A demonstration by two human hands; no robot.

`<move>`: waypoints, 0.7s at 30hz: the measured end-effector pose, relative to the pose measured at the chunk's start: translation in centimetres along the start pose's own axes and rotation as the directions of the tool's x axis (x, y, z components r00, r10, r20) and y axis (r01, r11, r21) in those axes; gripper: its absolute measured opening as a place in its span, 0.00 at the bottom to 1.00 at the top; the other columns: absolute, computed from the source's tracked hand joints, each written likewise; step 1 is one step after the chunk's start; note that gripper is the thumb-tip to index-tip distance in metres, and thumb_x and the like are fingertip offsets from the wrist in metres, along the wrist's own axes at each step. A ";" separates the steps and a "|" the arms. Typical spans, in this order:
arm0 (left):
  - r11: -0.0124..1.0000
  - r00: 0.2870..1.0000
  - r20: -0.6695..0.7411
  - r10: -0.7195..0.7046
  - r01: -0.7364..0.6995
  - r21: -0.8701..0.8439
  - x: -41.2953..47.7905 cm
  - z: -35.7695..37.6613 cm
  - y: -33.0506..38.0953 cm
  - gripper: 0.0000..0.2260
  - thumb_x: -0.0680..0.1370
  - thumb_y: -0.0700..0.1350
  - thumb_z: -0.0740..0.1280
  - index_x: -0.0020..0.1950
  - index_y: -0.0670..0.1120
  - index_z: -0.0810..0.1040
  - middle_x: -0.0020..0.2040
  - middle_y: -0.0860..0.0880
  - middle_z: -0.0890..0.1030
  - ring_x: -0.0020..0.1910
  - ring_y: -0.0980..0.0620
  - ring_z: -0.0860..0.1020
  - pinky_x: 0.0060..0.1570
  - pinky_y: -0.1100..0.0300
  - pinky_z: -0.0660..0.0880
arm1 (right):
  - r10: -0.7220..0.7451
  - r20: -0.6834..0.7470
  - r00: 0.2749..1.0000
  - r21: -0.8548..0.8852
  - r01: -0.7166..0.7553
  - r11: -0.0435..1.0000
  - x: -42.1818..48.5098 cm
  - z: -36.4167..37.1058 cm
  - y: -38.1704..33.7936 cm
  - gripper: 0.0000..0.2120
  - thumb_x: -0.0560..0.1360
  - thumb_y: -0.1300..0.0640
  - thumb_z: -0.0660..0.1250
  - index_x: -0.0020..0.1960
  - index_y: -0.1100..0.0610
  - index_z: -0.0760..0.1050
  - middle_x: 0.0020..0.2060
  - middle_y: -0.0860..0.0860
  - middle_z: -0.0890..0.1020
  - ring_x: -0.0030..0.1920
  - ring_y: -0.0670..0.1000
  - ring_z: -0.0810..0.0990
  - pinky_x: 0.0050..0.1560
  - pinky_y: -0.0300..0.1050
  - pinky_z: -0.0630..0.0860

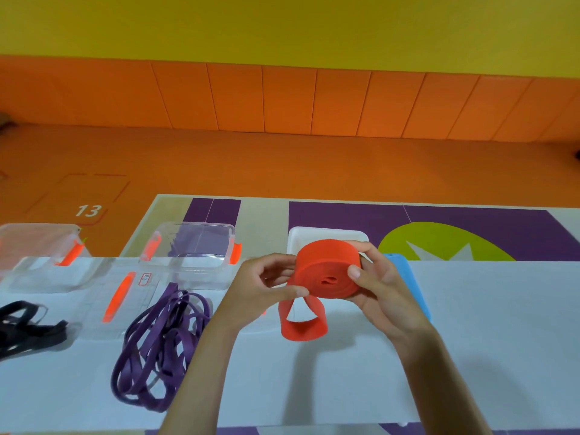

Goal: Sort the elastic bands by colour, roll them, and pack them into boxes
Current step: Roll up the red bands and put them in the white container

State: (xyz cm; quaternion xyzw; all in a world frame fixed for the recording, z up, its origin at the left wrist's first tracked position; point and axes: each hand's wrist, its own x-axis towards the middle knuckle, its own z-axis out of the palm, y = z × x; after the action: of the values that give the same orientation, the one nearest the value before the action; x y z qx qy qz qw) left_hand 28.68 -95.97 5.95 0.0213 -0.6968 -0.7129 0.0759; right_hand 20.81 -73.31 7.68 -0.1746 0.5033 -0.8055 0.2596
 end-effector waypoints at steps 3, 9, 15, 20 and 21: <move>0.999 0.997 -0.065 0.032 -0.035 -0.041 -0.3 0.2 0.2 0.21 0.66 0.43 0.84 0.57 0.50 0.88 0.45 0.50 0.88 0.43 0.55 0.84 0.51 0.64 0.80 | -0.029 0.042 0.999 0.038 0.027 0.999 0.2 0.6 0.3 0.15 0.78 0.56 0.73 0.64 0.54 0.79 0.62 0.60 0.81 0.61 0.58 0.83 0.55 0.56 0.83; 0.996 0.990 -0.117 0.083 -0.080 0.029 -1.0 -1.1 0.7 0.19 0.65 0.50 0.84 0.55 0.52 0.88 0.53 0.49 0.89 0.51 0.49 0.87 0.54 0.59 0.83 | -0.058 0.014 0.998 -0.500 0.058 0.864 0.6 -0.9 -0.7 0.23 0.73 0.44 0.79 0.65 0.48 0.81 0.62 0.50 0.85 0.65 0.52 0.83 0.66 0.50 0.79; 0.997 0.993 -0.090 0.082 -0.082 0.001 -2.0 -2.4 -0.6 0.21 0.67 0.48 0.84 0.58 0.55 0.87 0.58 0.48 0.87 0.58 0.46 0.86 0.58 0.60 0.82 | 0.069 0.009 0.998 -0.603 -0.050 0.796 0.1 -1.7 1.2 0.23 0.67 0.51 0.85 0.60 0.47 0.84 0.52 0.50 0.85 0.46 0.54 0.89 0.50 0.45 0.84; 0.980 0.973 -0.229 0.023 -0.067 -0.187 -3.3 -2.1 -2.9 0.20 0.66 0.48 0.81 0.58 0.59 0.89 0.59 0.51 0.88 0.59 0.53 0.86 0.56 0.65 0.80 | 0.004 -0.084 0.996 -0.535 -0.049 0.843 0.0 -0.6 3.5 0.22 0.64 0.46 0.84 0.56 0.46 0.85 0.50 0.50 0.86 0.47 0.60 0.87 0.52 0.46 0.84; 0.979 0.973 -0.233 0.001 -0.048 -0.198 -3.6 -2.4 -3.2 0.20 0.66 0.49 0.80 0.58 0.62 0.88 0.59 0.53 0.88 0.59 0.55 0.86 0.55 0.67 0.80 | 0.004 -0.093 0.996 -0.528 -0.052 0.848 0.0 -0.4 4.1 0.22 0.64 0.46 0.84 0.56 0.46 0.85 0.51 0.51 0.86 0.48 0.62 0.87 0.54 0.48 0.84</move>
State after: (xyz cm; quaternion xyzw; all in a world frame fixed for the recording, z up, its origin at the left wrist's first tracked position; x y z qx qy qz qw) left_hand 32.30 -97.81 2.42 0.0876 -0.6075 -0.7716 0.1672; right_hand 21.64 -74.52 3.80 -0.1963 0.7193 -0.6386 0.1906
